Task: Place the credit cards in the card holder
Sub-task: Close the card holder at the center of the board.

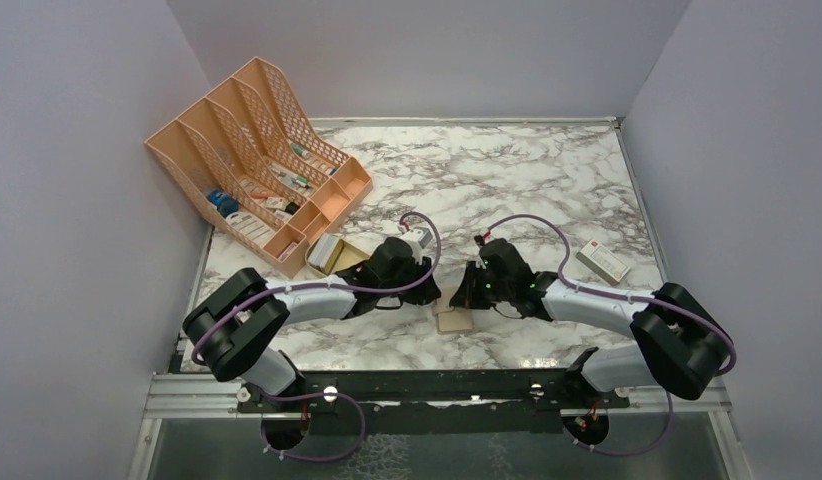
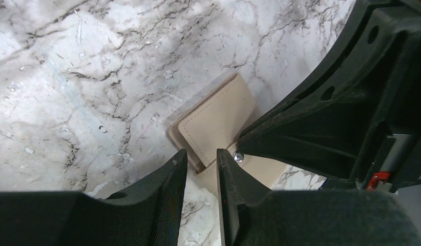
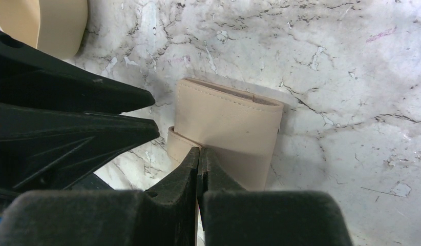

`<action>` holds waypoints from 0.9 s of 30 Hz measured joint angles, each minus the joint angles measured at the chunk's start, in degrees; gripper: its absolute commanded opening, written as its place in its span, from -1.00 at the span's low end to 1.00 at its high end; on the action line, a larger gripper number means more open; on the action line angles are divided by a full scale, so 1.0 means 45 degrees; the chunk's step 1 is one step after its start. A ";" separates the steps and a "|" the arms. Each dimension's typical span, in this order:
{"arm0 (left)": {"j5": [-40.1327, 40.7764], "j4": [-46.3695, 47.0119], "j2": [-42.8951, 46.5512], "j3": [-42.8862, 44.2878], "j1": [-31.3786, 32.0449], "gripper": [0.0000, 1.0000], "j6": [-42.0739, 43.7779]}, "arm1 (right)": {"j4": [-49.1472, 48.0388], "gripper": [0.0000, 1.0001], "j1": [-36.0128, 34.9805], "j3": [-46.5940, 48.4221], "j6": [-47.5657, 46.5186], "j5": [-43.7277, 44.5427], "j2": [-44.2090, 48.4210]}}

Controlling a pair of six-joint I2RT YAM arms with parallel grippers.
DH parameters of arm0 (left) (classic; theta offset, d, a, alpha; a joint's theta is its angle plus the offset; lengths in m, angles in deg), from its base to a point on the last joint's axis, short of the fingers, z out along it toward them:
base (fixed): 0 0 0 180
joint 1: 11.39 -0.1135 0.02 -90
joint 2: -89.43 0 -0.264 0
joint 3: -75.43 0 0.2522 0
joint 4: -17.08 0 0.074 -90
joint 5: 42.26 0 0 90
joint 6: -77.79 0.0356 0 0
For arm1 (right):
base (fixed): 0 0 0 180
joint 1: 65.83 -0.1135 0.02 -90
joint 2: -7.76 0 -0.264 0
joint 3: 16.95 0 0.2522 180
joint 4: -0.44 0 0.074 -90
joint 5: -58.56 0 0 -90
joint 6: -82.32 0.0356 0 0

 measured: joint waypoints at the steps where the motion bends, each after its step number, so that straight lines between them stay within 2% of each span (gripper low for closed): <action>1: -0.0053 -0.0005 -0.0083 0.0000 0.0000 -0.39 -0.0019 | 0.0010 -0.98 0.0000 0.0015 0.0000 0.0005 0.0000; 7: -0.0413 0.0044 -0.0189 0.0000 0.0000 -0.40 -0.0151 | 0.0087 -0.98 0.0000 0.0112 -0.0049 0.0005 0.0000; 15: -0.1200 0.0243 -0.0189 0.0000 0.0112 -0.59 -0.0398 | 0.0078 -0.98 0.0000 0.0112 -0.0053 0.0005 -0.0005; 27: -0.1491 0.0539 -0.0787 0.0000 0.0423 -0.60 -0.0486 | -0.0044 -0.98 0.0000 0.0034 -0.0087 0.0005 -0.0015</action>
